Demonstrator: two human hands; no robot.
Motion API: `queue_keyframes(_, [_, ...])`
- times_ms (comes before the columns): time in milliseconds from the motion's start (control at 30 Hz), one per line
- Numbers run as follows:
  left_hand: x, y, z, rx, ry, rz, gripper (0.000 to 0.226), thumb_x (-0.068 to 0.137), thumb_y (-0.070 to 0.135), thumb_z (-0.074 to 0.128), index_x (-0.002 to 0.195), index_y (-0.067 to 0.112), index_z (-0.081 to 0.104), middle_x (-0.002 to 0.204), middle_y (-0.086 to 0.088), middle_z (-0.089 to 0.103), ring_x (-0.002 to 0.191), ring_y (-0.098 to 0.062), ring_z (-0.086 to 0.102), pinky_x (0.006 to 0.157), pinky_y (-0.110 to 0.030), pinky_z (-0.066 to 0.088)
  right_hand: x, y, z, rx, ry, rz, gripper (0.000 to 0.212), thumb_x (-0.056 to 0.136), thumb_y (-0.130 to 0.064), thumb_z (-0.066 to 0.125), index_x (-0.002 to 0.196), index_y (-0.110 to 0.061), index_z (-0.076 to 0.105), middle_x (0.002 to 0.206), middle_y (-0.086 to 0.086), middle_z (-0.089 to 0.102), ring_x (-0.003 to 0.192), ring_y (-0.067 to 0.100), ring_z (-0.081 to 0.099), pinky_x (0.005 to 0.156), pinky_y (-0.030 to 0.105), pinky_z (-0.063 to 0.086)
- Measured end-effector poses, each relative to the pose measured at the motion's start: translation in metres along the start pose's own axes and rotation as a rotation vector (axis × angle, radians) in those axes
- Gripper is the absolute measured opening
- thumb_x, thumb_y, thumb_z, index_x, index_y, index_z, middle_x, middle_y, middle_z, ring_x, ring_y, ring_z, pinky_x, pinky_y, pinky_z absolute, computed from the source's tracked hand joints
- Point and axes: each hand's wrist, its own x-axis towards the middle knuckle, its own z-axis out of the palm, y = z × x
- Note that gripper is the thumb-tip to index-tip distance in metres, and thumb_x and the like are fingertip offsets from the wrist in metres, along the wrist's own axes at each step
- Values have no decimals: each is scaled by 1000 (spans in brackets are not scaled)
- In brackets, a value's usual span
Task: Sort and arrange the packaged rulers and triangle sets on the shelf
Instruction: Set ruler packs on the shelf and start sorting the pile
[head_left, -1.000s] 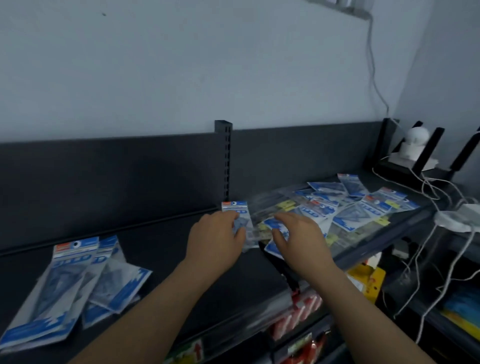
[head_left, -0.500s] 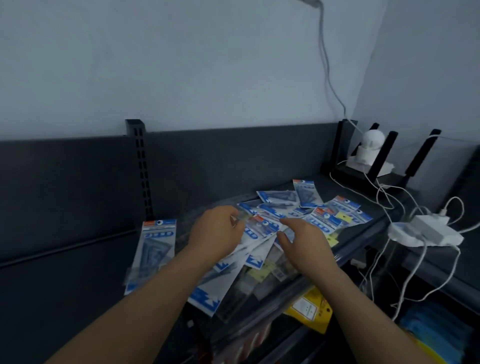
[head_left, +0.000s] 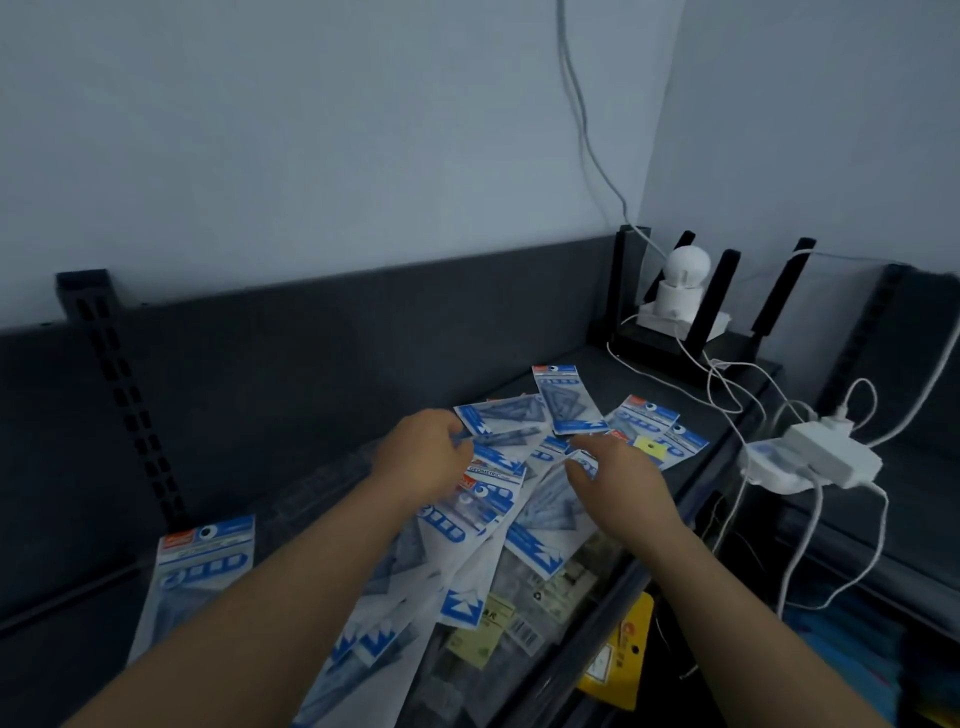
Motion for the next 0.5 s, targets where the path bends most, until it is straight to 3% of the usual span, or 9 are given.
queue_keyframes(67, [10, -2, 5, 27, -48, -1, 8, 89, 32, 57, 88, 24, 55, 98, -6, 67, 88, -22, 63, 72, -32, 48, 7, 6, 3, -6, -12, 18, 41, 94, -33, 53, 134, -20, 55, 135, 2, 57, 117, 22, 57, 102, 38, 42])
queue_keyframes(133, [18, -6, 10, 60, -128, -8, 24, 87, 38, 61, 104, 21, 62, 111, -4, 65, 95, -19, 60, 71, -27, 43, 15, 12, 7, -7, -39, 20, 44, 92, -34, 55, 133, -19, 55, 136, 3, 56, 118, 22, 56, 102, 39, 43])
queue_keyframes(300, [35, -7, 31, -16, -206, 10, 65, 83, 45, 68, 138, 15, 50, 140, -3, 50, 123, -19, 52, 102, -31, 43, 29, 28, 16, -29, -116, 17, 31, 89, -27, 57, 111, -6, 65, 114, 11, 66, 103, 27, 60, 89, 40, 49])
queue_keyframes(433, [63, 6, 45, 5, -139, 40, 63, 92, 45, 56, 145, 14, 39, 148, -8, 37, 132, -25, 40, 109, -35, 35, 48, 39, 12, 33, -72, 37, 25, 89, -18, 52, 102, -1, 65, 102, 13, 65, 99, 30, 59, 81, 38, 48])
queue_keyframes(500, [81, 13, 51, 32, -146, 58, 61, 95, 43, 52, 146, 14, 36, 149, -10, 35, 132, -27, 38, 109, -38, 34, 62, 41, 8, 58, -78, 52, 28, 92, -18, 52, 109, 1, 64, 110, 16, 63, 100, 30, 59, 84, 39, 48])
